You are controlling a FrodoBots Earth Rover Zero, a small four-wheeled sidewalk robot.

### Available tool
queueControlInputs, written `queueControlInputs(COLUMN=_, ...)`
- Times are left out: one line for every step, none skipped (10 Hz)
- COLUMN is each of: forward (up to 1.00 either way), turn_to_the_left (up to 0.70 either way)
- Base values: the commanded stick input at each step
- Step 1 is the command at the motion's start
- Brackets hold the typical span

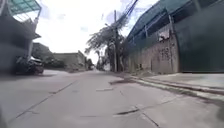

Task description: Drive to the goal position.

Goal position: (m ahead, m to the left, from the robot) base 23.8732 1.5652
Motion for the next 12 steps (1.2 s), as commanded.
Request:
queueControlInputs(forward=0.7, turn_to_the_left=0.0)
queueControlInputs(forward=0.7, turn_to_the_left=0.0)
queueControlInputs(forward=0.7, turn_to_the_left=0.0)
queueControlInputs(forward=0.7, turn_to_the_left=0.0)
queueControlInputs(forward=0.7, turn_to_the_left=0.0)
queueControlInputs(forward=0.7, turn_to_the_left=0.0)
queueControlInputs(forward=0.7, turn_to_the_left=0.0)
queueControlInputs(forward=0.7, turn_to_the_left=0.0)
queueControlInputs(forward=0.7, turn_to_the_left=0.0)
queueControlInputs(forward=0.7, turn_to_the_left=0.0)
queueControlInputs(forward=0.7, turn_to_the_left=0.0)
queueControlInputs(forward=0.7, turn_to_the_left=0.0)
